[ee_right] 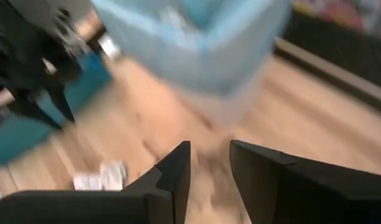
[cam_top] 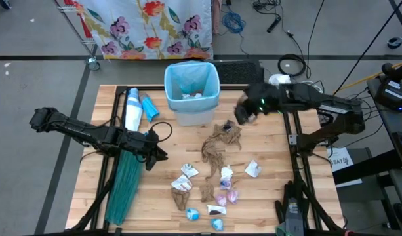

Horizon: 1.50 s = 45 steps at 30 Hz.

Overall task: Place trash/remove bag and relplace
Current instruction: Put the pink plastic into the white trash bin

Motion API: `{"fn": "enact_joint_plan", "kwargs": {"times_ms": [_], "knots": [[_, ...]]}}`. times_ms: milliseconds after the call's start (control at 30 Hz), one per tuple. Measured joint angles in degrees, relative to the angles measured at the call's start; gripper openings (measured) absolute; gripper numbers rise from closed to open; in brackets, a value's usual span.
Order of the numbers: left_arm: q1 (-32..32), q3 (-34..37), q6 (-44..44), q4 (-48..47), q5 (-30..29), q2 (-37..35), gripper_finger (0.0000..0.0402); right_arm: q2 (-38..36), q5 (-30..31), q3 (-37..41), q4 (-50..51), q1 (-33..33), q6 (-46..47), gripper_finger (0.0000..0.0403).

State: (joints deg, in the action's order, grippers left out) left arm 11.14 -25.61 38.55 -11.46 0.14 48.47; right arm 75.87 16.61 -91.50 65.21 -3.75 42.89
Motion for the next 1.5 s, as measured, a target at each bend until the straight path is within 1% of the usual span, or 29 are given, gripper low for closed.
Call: {"fn": "enact_joint_plan", "kwargs": {"times_ms": [133, 267, 400, 533, 667, 833, 967, 1133, 1200, 1367, 1500], "knots": [[0.0, 0.0, -0.4, 0.0, 0.0, 0.0, 0.0109, -0.1, 2.8, 0.0, 8.5, 7.7, 11.2, 0.0095], [0.0, 0.0, -0.3, 0.0, 0.0, 0.0, 0.0109, 2.3, 4.7, 0.0, 11.0, 14.4, 20.5, 0.0093], [0.0, 0.0, -0.3, 0.0, 0.0, 0.0, 0.0109, 6.3, 4.6, 0.0, 10.9, 18.9, 25.5, 0.0093], [0.0, 0.0, -0.3, 0.0, 0.0, 0.0, 0.0109, 11.5, 4.3, 0.0, 10.3, 21.8, 29.0, 0.0093], [0.0, 0.0, -0.1, 0.0, 0.3, 0.0, 0.0109, 16.6, 4.2, 0.0, 6.5, 23.2, 29.8, 0.0093], [0.0, 0.0, -0.1, 0.0, 2.0, 0.0, 0.0109, 22.0, 3.6, 0.0, -2.8, 23.9, 27.7, 0.0093], [0.0, 0.0, -0.4, 0.0, 2.1, 0.0, 0.0109, 25.6, 0.4, 0.0, -11.5, 23.9, 24.2, 0.0093], [0.0, 0.0, -0.3, 0.0, 2.2, 0.0, 0.0109, 29.4, -0.9, 0.0, -20.7, 23.7, 21.0, 0.0093], [0.0, 0.0, -0.1, 0.0, 2.2, 0.0, 0.0109, 30.7, -2.3, 0.0, -23.8, 23.7, 19.5, 0.0093], [0.0, 0.0, -0.1, -0.2, 2.3, 0.0, 0.0109, 33.4, -4.2, 0.0, -29.8, 23.7, 16.1, 0.0093], [0.0, 0.0, 0.0, -0.4, 2.3, 0.0, 0.0109, 35.1, -5.9, 0.0, -31.9, 23.7, 14.3, 0.0093]]}}
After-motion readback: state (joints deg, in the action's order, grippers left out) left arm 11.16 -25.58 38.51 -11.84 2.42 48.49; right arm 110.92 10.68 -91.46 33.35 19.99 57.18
